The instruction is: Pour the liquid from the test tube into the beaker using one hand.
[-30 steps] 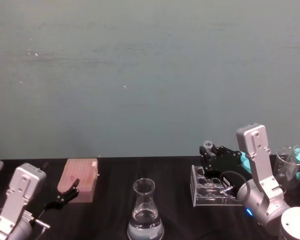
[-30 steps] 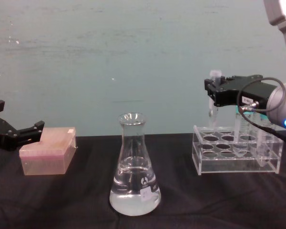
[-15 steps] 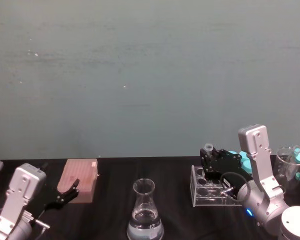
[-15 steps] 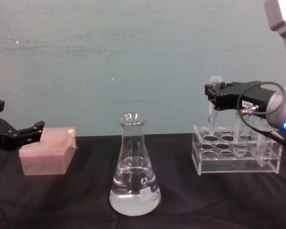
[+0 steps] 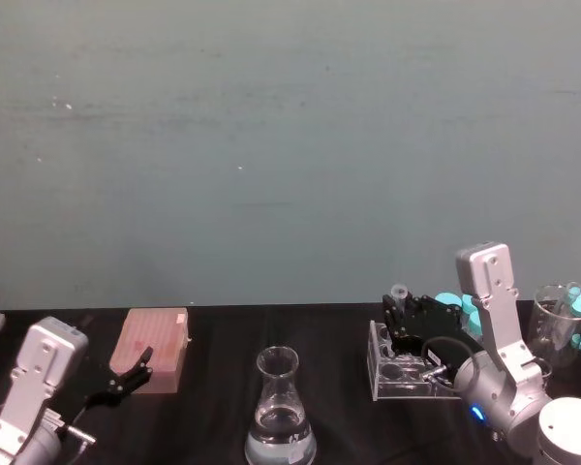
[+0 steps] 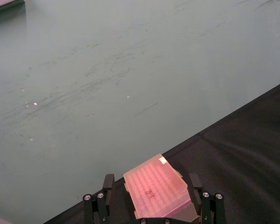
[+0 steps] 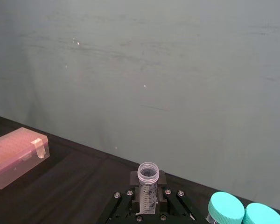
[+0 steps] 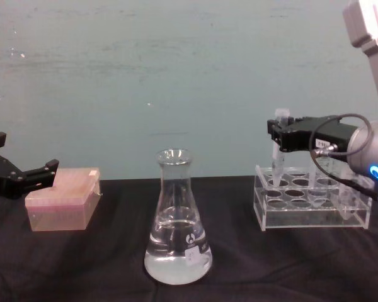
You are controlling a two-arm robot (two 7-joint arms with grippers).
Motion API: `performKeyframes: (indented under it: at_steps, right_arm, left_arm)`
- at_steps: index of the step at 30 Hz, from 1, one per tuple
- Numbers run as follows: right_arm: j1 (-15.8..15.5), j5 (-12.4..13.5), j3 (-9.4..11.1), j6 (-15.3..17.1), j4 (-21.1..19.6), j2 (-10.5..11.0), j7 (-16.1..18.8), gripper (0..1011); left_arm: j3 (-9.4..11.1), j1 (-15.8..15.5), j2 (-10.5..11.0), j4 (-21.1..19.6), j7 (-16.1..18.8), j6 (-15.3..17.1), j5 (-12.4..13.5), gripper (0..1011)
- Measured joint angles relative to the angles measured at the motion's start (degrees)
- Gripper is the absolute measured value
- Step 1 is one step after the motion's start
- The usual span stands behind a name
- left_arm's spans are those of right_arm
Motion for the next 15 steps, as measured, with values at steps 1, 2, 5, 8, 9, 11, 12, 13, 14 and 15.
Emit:
performKeyframes:
  at_steps: [1, 2, 5, 8, 9, 11, 12, 13, 14, 15]
  right_arm:
    - [0.06, 0.05, -0.06, 0.27, 0.11, 0.0, -0.02, 204]
    - [0.09, 0.06, -0.09, 0.41, 0.13, 0.0, -0.03, 204]
    - [0.19, 0.06, -0.2, 0.73, 0.27, 0.02, -0.04, 204]
    - [0.39, 0.07, -0.4, 1.15, 0.54, 0.14, -0.05, 204]
    - [0.43, 0.07, -0.43, 1.24, 0.58, 0.15, -0.04, 204]
    - [0.55, 0.11, -0.49, 1.41, 0.8, 0.18, -0.02, 204]
    - [0.59, 0.13, -0.52, 1.46, 0.89, 0.19, 0.0, 204]
    - [0.62, 0.15, -0.55, 1.51, 0.94, 0.2, 0.0, 204]
    - [0.68, 0.17, -0.57, 1.54, 1.01, 0.21, 0.02, 204]
    - [0.78, 0.21, -0.6, 1.59, 1.21, 0.25, 0.05, 204]
  left_arm:
    - [0.0, 0.0, 0.0, 0.0, 0.0, 0.0, 0.0, 1000]
    - [0.0, 0.0, 0.0, 0.0, 0.0, 0.0, 0.0, 1000]
    - [0.0, 0.0, 0.0, 0.0, 0.0, 0.0, 0.0, 1000]
    - [0.0, 0.0, 0.0, 0.0, 0.0, 0.0, 0.0, 1000]
    - [0.0, 0.0, 0.0, 0.0, 0.0, 0.0, 0.0, 1000]
    - [0.0, 0.0, 0.0, 0.0, 0.0, 0.0, 0.0, 1000]
    - [0.0, 0.0, 0.0, 0.0, 0.0, 0.0, 0.0, 1000]
    - [0.0, 0.0, 0.0, 0.0, 0.0, 0.0, 0.0, 1000]
    - [0.0, 0.0, 0.0, 0.0, 0.0, 0.0, 0.0, 1000]
    - [0.0, 0.0, 0.0, 0.0, 0.0, 0.0, 0.0, 1000]
